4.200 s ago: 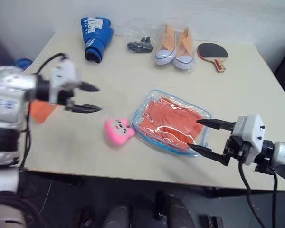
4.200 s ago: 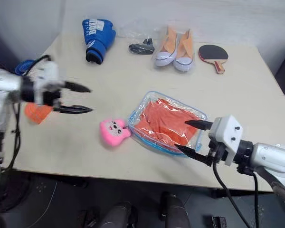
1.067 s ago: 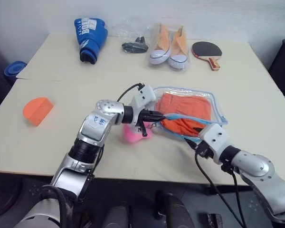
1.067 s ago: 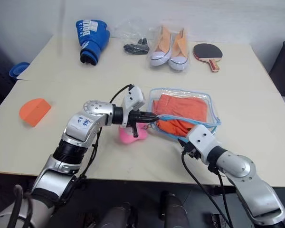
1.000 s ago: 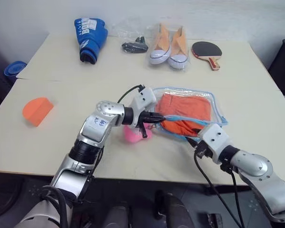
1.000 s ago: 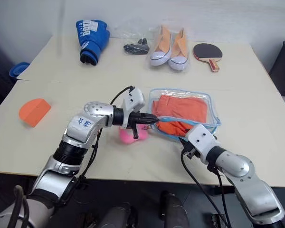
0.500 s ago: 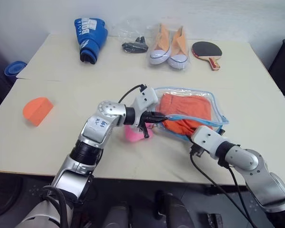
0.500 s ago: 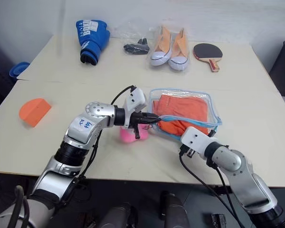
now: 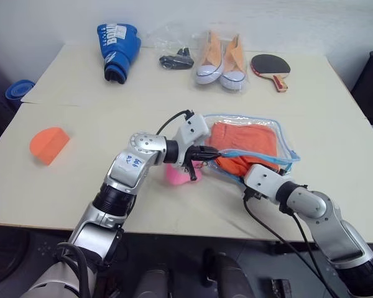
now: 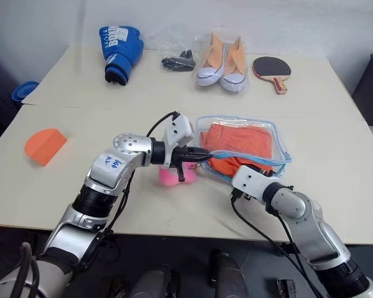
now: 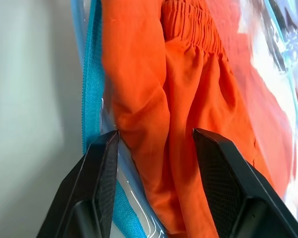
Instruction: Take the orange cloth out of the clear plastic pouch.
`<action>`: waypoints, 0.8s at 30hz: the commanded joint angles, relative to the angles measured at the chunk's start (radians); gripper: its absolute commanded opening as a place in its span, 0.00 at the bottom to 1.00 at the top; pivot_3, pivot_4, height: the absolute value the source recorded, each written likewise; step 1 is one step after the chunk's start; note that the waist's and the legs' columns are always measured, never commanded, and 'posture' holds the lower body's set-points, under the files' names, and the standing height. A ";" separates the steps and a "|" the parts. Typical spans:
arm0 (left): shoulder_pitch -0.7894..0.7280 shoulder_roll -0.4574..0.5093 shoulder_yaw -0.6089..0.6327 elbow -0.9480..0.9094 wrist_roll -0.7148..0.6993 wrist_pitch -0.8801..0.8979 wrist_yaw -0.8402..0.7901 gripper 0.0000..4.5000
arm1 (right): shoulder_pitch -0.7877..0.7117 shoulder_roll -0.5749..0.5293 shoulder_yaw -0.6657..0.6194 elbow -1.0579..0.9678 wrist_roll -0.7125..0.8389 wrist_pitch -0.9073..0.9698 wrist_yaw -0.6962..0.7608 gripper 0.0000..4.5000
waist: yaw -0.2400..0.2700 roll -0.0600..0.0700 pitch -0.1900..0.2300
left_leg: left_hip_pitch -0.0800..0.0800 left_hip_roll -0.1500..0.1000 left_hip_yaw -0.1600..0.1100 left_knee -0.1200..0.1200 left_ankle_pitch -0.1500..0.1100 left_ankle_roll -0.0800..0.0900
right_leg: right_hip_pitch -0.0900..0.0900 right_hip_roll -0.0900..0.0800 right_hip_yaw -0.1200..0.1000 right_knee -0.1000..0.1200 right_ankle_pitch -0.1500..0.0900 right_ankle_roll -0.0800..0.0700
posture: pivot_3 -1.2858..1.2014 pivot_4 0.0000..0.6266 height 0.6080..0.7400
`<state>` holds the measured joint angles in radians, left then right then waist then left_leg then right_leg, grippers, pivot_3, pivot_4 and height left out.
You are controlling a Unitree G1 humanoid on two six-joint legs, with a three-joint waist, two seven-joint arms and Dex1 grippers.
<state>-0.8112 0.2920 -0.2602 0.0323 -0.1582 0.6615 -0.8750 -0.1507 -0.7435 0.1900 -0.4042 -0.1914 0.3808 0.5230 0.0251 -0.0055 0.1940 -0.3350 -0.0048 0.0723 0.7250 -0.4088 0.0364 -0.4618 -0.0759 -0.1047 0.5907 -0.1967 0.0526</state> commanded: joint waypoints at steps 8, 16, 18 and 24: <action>-0.006 -0.005 0.002 -0.049 -0.021 -0.018 0.003 0.00 | -0.040 0.028 -0.005 0.040 -0.065 -0.007 -0.012 0.54 | -0.001 0.000 0.000 | 0.000 0.000 0.000 0.000 0.000 0.000 | 0.000 0.000 0.000 0.000 0.000 0.000 | 0.52 0.24 1.00; -0.018 -0.013 0.004 -0.037 -0.023 -0.017 0.006 0.00 | -0.121 0.076 0.110 0.162 -0.204 -0.007 -0.024 0.54 | -0.003 0.000 0.000 | 0.001 0.000 0.000 0.000 0.000 -0.001 | 0.000 -0.001 0.000 0.000 0.000 0.000 | 0.52 0.24 1.00; -0.021 -0.017 0.004 -0.034 -0.023 -0.017 0.009 0.00 | -0.143 0.110 0.127 0.205 -0.238 0.007 -0.049 0.54 | -0.003 0.000 0.000 | 0.001 0.000 0.000 0.000 0.001 -0.001 | 0.001 -0.001 0.000 0.000 0.000 0.000 | 0.52 0.24 1.00; -0.029 -0.025 0.007 -0.022 -0.023 -0.019 0.012 0.00 | -0.152 0.187 0.131 0.272 -0.266 0.016 -0.076 0.50 | -0.005 -0.001 -0.001 | 0.002 0.001 0.000 0.000 0.001 -0.002 | 0.002 -0.001 0.000 0.001 0.000 0.000 | 0.52 0.24 1.00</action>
<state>-0.8137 0.2761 -0.2585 0.0320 -0.1593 0.6554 -0.8614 -0.3296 -0.5664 0.2960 -0.1949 -0.4470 0.3744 0.4362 0.0201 -0.0061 0.1935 -0.3330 -0.0042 0.0719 0.7250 -0.4078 0.0344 -0.4598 -0.0774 -0.1045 0.5913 -0.1968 0.0524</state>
